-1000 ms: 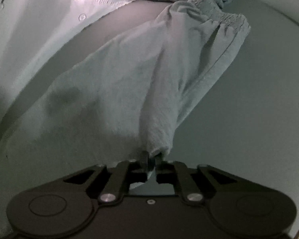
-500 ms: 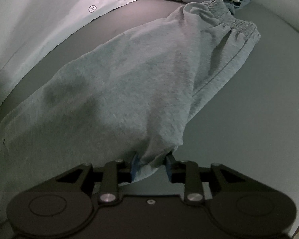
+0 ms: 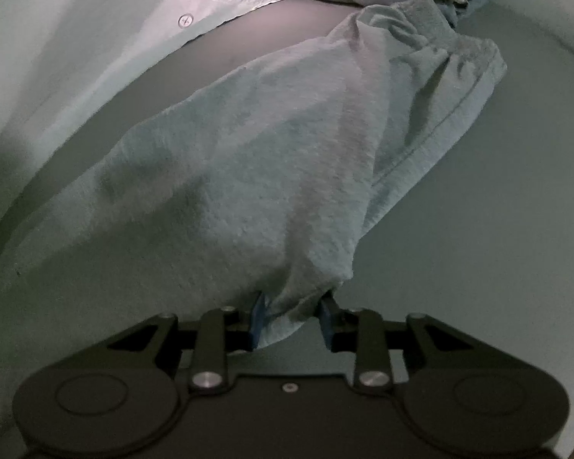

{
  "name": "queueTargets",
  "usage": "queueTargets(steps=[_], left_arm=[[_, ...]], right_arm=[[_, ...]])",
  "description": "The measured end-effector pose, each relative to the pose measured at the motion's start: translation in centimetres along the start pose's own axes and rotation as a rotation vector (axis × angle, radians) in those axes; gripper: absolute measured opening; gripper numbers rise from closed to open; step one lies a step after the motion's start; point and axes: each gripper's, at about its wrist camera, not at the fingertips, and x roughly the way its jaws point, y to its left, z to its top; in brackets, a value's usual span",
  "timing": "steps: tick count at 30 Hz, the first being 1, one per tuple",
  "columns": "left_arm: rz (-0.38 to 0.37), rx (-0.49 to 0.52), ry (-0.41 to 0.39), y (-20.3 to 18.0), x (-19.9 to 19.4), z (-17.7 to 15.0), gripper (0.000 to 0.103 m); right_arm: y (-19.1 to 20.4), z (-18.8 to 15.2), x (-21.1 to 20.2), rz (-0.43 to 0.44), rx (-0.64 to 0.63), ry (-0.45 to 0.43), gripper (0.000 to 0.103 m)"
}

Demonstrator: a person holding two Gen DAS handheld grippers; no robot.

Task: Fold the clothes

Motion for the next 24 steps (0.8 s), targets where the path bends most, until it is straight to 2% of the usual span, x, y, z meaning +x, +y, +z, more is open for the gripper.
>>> queueTargets(steps=[4, 6, 8, 9, 11, 12, 13, 15, 16, 17, 19, 21, 24], left_arm=[[-0.183, 0.209, -0.061, -9.5, -3.5, 0.7, 0.007], [-0.31, 0.316, -0.044, -15.0, -5.3, -0.8, 0.007], [-0.422, 0.427, 0.023, -20.1, -6.1, -3.5, 0.009], [-0.46, 0.486, 0.067, -22.5, -6.0, -5.4, 0.016], [-0.509, 0.567, 0.18, -26.0, -4.9, -9.0, 0.029], [-0.518, 0.58, 0.239, -27.0, -4.5, -10.3, 0.03], [-0.518, 0.573, 0.297, -27.6, -4.1, -11.3, 0.029], [-0.572, 0.466, 0.365, -26.9, -3.6, -11.5, 0.041], [-0.612, 0.381, 0.389, -26.0, -3.7, -11.1, 0.056], [-0.639, 0.302, 0.407, -24.9, -3.7, -10.6, 0.064], [-0.663, 0.188, 0.416, -23.0, -3.8, -9.6, 0.064], [-0.636, 0.107, 0.392, -20.6, -3.8, -8.3, 0.064], [-0.51, -0.002, 0.344, -16.4, -3.6, -7.0, 0.064]], right_arm=[[-2.1, 0.3, -0.4, 0.056, 0.084, 0.006, 0.029], [-3.2, 0.6, -0.8, 0.08, 0.122, -0.001, 0.029], [-4.4, 0.9, -1.3, 0.102, 0.153, -0.013, 0.029], [-5.0, 1.1, -1.5, 0.11, 0.167, -0.018, 0.029], [-6.1, 1.5, -1.8, 0.126, 0.198, -0.025, 0.03], [-6.5, 1.6, -2.0, 0.136, 0.21, -0.029, 0.03], [-6.9, 1.7, -2.2, 0.15, 0.222, -0.032, 0.03], [-7.6, 1.9, -2.7, 0.197, 0.247, -0.041, 0.032], [-7.8, 1.9, -2.8, 0.227, 0.266, -0.043, 0.034], [-8.1, 1.9, -2.8, 0.258, 0.287, -0.045, 0.035], [-8.4, 1.9, -2.7, 0.329, 0.336, -0.043, 0.036], [-8.3, 2.1, -2.0, 0.414, 0.39, -0.029, 0.036], [-6.6, 2.4, -1.2, 0.498, 0.37, -0.013, 0.036]])
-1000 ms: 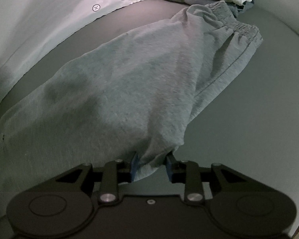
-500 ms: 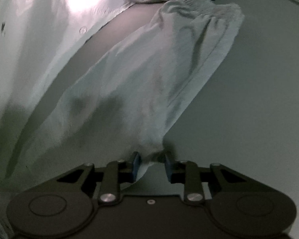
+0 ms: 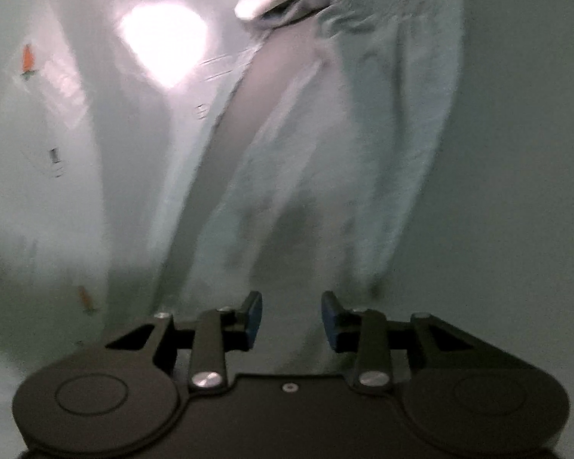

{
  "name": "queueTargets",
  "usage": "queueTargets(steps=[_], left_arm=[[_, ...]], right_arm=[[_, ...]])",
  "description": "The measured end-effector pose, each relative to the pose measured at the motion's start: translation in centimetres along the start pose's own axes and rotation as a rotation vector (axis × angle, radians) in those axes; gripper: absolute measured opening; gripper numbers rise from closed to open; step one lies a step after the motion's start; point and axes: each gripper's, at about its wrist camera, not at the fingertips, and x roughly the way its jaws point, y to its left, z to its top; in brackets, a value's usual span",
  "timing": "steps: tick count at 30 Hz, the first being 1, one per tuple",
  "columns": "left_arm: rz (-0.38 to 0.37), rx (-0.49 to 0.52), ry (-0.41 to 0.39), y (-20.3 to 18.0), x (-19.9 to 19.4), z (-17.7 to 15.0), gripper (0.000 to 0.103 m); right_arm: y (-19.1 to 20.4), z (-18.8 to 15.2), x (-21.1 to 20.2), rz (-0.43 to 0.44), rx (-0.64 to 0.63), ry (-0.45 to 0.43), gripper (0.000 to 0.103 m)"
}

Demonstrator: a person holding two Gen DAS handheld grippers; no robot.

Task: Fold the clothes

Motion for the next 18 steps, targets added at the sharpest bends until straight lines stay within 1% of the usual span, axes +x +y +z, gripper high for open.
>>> queueTargets(steps=[3, 4, 5, 6, 7, 9, 10, 12, 13, 14, 15, 16, 18], left_arm=[[0.128, -0.107, -0.038, 4.0, -1.1, 0.5, 0.063], [0.172, -0.129, -0.035, 5.1, -1.2, 0.6, 0.062], [0.213, -0.147, -0.026, 6.1, -1.2, 0.7, 0.057], [0.241, -0.159, -0.019, 7.0, -1.1, 0.7, 0.056], [0.26, -0.164, -0.011, 7.6, -0.8, 0.7, 0.056], [0.3, -0.147, 0.013, 8.1, -0.2, 0.5, 0.056], [0.318, -0.131, 0.025, 8.2, 0.2, 0.3, 0.056], [0.326, -0.108, 0.051, 8.5, 1.0, 0.1, 0.052], [0.324, -0.105, 0.054, 8.7, 1.2, -0.1, 0.046], [0.321, -0.098, 0.045, 8.6, 1.3, -0.4, 0.038], [0.301, -0.092, 0.048, 8.6, 1.5, -0.4, 0.028], [0.287, -0.093, 0.053, 8.5, 1.5, -0.6, 0.015], [0.282, -0.099, 0.048, 8.6, 1.4, -0.7, 0.009]], right_arm=[[1.9, -0.6, 1.9, 0.066, -0.051, 0.063, 0.036], [2.2, -0.9, 2.9, 0.107, -0.032, 0.096, 0.035], [2.4, -1.2, 4.0, 0.153, 0.014, 0.133, 0.035], [2.4, -1.6, 5.3, 0.199, 0.067, 0.172, 0.035], [2.5, -2.0, 6.5, 0.245, 0.12, 0.211, 0.035], [2.7, -2.8, 8.9, 0.303, 0.212, 0.266, 0.034], [2.9, -3.2, 10.1, 0.314, 0.243, 0.285, 0.034], [3.5, -3.8, 12.1, 0.299, 0.271, 0.306, 0.033], [3.8, -4.0, 12.9, 0.284, 0.271, 0.315, 0.032], [4.2, -4.2, 13.7, 0.267, 0.266, 0.323, 0.032], [4.5, -4.3, 14.3, 0.248, 0.256, 0.331, 0.032], [4.9, -4.4, 14.8, 0.234, 0.244, 0.336, 0.032], [5.8, -4.7, 15.8, 0.21, 0.231, 0.341, 0.032]])
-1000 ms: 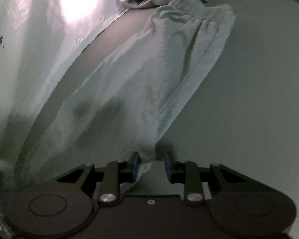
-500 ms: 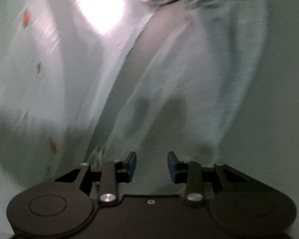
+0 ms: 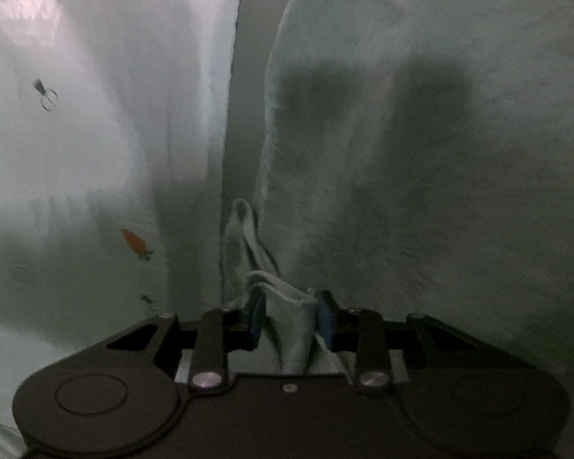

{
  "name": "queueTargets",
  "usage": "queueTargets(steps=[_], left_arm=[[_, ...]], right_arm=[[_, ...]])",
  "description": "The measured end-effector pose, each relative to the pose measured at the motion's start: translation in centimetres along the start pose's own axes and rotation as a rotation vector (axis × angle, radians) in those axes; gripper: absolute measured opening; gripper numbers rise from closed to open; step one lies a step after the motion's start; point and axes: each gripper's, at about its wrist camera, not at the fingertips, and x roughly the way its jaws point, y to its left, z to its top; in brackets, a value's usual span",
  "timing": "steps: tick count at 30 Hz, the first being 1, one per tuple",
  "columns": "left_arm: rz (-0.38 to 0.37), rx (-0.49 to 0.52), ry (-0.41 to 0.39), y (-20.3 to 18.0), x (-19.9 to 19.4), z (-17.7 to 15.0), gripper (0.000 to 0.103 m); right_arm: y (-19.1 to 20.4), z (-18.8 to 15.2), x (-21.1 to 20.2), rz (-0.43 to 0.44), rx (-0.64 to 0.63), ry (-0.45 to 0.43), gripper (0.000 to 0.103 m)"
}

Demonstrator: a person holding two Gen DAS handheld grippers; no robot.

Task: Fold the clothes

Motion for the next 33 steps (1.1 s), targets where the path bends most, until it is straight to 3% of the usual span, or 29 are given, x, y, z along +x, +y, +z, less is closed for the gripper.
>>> queueTargets(steps=[3, 5, 8, 9, 12, 14, 17, 20, 22, 27, 31, 33], left_arm=[[-0.03, -0.04, 0.001, 0.8, -0.3, 0.0, 0.007], [-0.047, -0.07, 0.001, 1.3, -0.5, -0.1, 0.007], [-0.069, -0.097, -0.005, 1.2, -1.5, -0.6, 0.007], [-0.078, -0.106, -0.007, 1.4, -2.1, -0.9, 0.007], [-0.106, -0.132, -0.009, 2.2, -4.0, -2.1, 0.007], [-0.123, -0.15, -0.002, 2.7, -4.9, -3.1, 0.007], [-0.127, -0.163, 0.028, 3.2, -4.9, -4.6, 0.007], [-0.116, -0.17, 0.061, 3.4, -4.3, -5.5, 0.007], [-0.108, -0.158, 0.076, 3.4, -4.1, -5.8, 0.009], [-0.033, -0.023, 0.04, 2.5, -4.7, -5.0, 0.018], [-0.024, -0.01, 0.016, 2.8, -4.1, -3.7, 0.024], [-0.02, 0.011, 0.004, 2.9, -3.7, -2.9, 0.026]], right_arm=[[0.4, -0.2, 1.8, -0.039, 0.0, 0.009, 0.032], [0.8, -0.5, 3.1, -0.054, -0.008, 0.026, 0.026], [1.9, -1.4, 3.6, -0.088, -0.06, 0.021, 0.004], [2.4, -1.7, 3.6, -0.1, -0.085, 0.015, 0.003], [3.7, -2.5, 1.0, -0.053, -0.141, -0.006, 0.003], [4.2, -3.4, -1.6, 0.004, -0.111, -0.01, 0.002], [3.1, -4.6, -4.5, -0.001, -0.081, -0.013, 0.002], [0.0, -4.8, -5.1, -0.156, -0.061, -0.012, 0.002], [-2.0, -4.9, -5.4, -0.191, 0.001, 0.005, 0.003], [0.0, -4.7, -6.6, -0.139, -0.057, -0.022, 0.018], [2.4, -4.4, -7.0, -0.037, -0.093, -0.037, 0.03], [3.3, -4.2, -6.2, -0.036, -0.121, -0.026, 0.032]])
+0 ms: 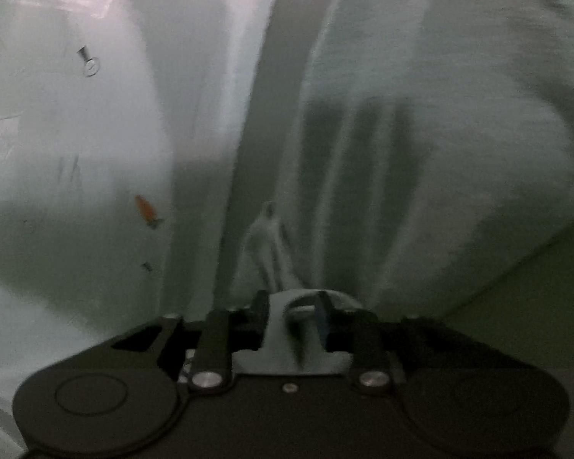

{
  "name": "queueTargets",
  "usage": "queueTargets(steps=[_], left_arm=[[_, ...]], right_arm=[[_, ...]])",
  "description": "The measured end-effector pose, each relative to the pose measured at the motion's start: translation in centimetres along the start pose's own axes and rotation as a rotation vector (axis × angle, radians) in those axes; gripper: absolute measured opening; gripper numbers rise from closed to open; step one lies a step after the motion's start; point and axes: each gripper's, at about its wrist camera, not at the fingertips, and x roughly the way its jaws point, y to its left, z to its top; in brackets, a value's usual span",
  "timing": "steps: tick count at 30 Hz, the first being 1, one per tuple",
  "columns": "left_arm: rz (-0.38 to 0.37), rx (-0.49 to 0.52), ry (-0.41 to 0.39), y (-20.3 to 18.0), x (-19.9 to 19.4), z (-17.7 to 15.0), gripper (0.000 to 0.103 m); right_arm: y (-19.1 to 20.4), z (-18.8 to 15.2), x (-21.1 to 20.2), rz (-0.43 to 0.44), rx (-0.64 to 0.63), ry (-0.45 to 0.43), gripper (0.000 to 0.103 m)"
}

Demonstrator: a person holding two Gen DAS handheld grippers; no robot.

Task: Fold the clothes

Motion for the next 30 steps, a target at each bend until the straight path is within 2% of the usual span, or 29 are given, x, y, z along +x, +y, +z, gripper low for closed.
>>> queueTargets(steps=[4, 9, 12, 16, 18, 19, 20, 21, 22, 24, 27, 28, 30], left_arm=[[-0.021, 0.033, -0.017, 0.1, 1.7, 2.2, 0.03], [-0.066, 0.009, -0.021, 0.2, 4.9, 5.4, 0.035], [-0.087, 0.013, -0.008, -0.3, 6.9, 7.0, 0.036], [-0.121, 0.034, 0.013, -0.9, 8.9, 8.4, 0.037], [-0.14, 0.019, 0.017, -0.8, 9.4, 9.0, 0.035], [-0.145, 0.009, 0.015, -0.7, 9.6, 9.2, 0.029], [-0.145, -0.002, 0.009, -0.6, 9.7, 9.3, 0.003], [-0.145, -0.013, 0.003, -0.5, 9.8, 9.4, 0.004], [-0.145, -0.024, -0.003, -0.4, 9.9, 9.6, 0.004], [-0.143, -0.056, -0.019, -0.1, 10.0, 9.9, 0.004], [-0.152, -0.16, -0.038, 1.8, 10.0, 10.1, 0.005], [-0.152, -0.176, -0.037, 2.0, 10.3, 10.1, 0.005], [-0.137, -0.166, -0.041, 1.5, 10.6, 10.0, 0.009]], right_arm=[[0.6, 0.8, 3.1, -0.004, 0.02, 0.048, 0.032], [-0.3, 2.3, 6.4, 0.021, 0.114, 0.073, 0.032], [-0.1, 3.0, 8.9, 0.007, 0.136, 0.076, 0.032], [0.5, 3.9, 11.5, -0.051, 0.086, 0.11, 0.033], [1.3, 4.2, 12.8, -0.069, 0.039, 0.132, 0.03], [1.9, 4.3, 13.3, -0.076, 0.012, 0.14, 0.029], [2.5, 4.4, 13.7, -0.084, -0.017, 0.147, 0.026], [3.1, 4.5, 14.2, -0.092, -0.045, 0.155, 0.008], [3.7, 4.6, 14.7, -0.101, -0.073, 0.162, 0.002], [4.6, 4.9, 14.5, -0.09, -0.109, 0.133, 0.002], [4.5, 6.2, 13.4, -0.109, -0.111, 0.048, 0.002], [4.4, 6.6, 13.1, -0.117, -0.11, 0.019, 0.002], [3.9, 7.2, 13.1, -0.141, -0.089, 0.022, 0.002]])
